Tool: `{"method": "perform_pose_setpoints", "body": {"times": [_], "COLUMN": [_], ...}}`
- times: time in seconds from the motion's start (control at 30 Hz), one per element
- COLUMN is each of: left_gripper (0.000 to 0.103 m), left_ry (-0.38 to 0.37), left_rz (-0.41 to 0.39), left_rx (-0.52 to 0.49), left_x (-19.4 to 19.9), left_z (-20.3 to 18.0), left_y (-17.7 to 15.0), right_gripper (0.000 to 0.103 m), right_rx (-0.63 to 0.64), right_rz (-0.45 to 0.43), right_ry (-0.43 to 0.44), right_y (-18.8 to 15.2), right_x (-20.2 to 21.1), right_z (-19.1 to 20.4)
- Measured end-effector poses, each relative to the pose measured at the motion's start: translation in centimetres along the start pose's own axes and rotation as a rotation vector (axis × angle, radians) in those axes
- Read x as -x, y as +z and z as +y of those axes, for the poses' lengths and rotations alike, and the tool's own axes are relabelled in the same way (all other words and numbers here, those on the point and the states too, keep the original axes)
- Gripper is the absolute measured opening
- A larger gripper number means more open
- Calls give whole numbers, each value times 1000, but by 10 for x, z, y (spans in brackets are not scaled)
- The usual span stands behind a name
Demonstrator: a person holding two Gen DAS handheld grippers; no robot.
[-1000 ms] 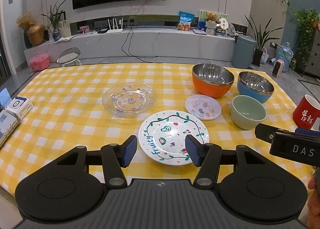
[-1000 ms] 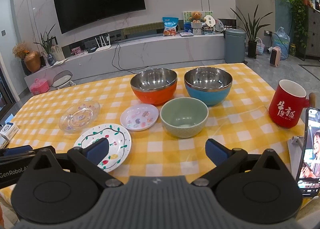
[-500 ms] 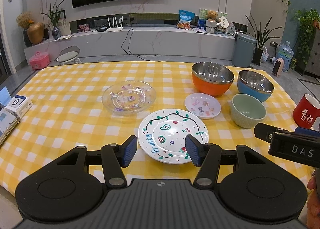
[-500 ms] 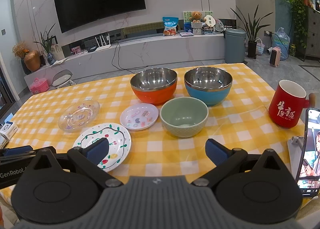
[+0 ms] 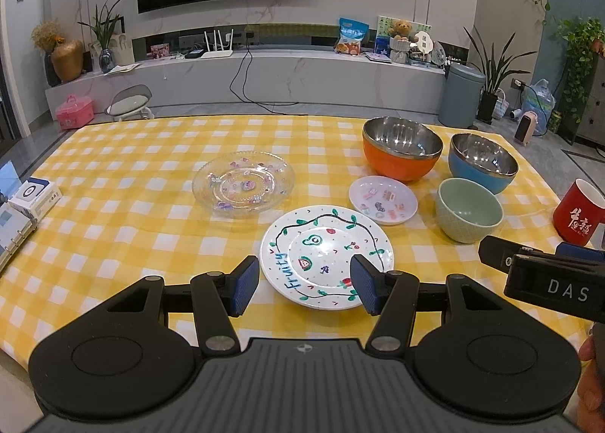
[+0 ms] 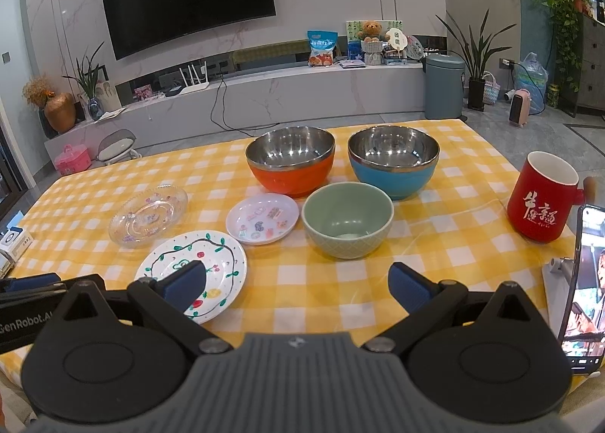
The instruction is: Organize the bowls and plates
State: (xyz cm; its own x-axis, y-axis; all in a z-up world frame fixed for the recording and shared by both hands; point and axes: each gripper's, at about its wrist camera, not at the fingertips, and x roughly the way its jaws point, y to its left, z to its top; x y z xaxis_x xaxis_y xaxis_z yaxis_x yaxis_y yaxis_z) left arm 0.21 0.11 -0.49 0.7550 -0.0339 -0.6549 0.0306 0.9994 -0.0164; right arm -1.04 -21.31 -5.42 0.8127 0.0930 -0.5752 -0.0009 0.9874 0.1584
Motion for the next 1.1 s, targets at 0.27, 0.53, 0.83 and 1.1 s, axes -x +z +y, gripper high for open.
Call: {"method": "perform_pose_setpoints", "body": {"times": [0.27, 0.53, 0.83, 1.1], "left_gripper": [66, 66, 68, 63], "left_ry": [0, -15, -121, -172], "left_rz": [0, 24, 117, 126], "left_rx": [1, 8, 91, 228], "left_x": [0, -2, -16, -62], "left_z": [0, 0, 24, 55], "left_y": [0, 2, 47, 59], "right_gripper": [100, 100, 100, 100], "right_rx": [2, 0, -96, -70], "right_rz": [1, 2, 37, 87], "right_ry": [-2, -1, 131, 167], "right_y": [0, -1, 16, 37], "right_x": [0, 0, -21, -60], "right_z": [0, -1, 1, 31]}}
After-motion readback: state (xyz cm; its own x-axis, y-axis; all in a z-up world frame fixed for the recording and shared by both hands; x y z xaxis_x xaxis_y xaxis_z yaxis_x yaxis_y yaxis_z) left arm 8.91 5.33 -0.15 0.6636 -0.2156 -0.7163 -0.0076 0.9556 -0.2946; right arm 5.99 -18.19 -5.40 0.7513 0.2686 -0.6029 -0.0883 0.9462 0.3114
